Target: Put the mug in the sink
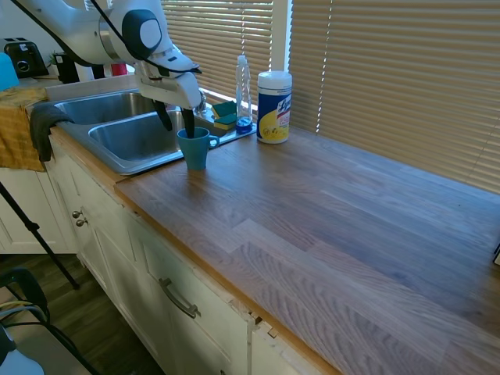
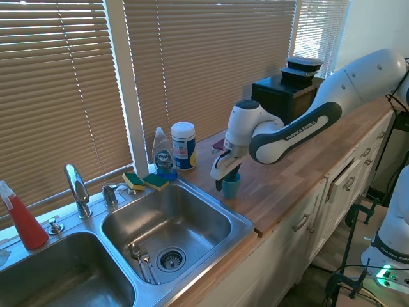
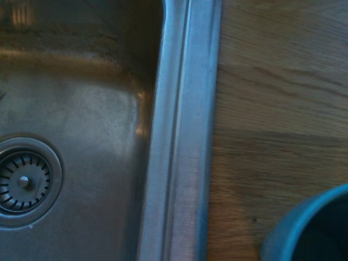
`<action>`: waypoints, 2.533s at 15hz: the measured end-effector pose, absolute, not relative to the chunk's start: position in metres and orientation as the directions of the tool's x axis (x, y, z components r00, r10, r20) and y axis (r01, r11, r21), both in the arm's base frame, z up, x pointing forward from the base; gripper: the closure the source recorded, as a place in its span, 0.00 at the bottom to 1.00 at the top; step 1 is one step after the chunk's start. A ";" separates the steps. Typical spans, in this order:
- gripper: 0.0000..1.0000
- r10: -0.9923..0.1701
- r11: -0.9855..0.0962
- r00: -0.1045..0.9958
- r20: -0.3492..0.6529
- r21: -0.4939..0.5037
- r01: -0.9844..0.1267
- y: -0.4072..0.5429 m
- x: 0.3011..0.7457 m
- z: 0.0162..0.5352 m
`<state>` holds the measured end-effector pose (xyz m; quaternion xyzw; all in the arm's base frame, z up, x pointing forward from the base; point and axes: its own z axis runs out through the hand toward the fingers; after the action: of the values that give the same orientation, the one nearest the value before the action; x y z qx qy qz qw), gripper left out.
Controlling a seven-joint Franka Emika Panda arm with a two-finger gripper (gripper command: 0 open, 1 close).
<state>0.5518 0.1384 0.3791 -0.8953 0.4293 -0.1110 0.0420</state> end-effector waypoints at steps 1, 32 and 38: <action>1.00 -0.781 -0.625 0.605 0.156 -0.165 -0.763 0.139 0.557 0.373; 1.00 -0.792 -0.610 0.598 0.121 -0.185 -0.771 0.160 0.562 0.374; 1.00 -0.747 -0.665 0.643 0.169 -0.196 -0.720 0.264 0.546 0.404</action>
<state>0.5460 0.2640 0.4042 -0.9048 0.4053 -0.1182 0.0553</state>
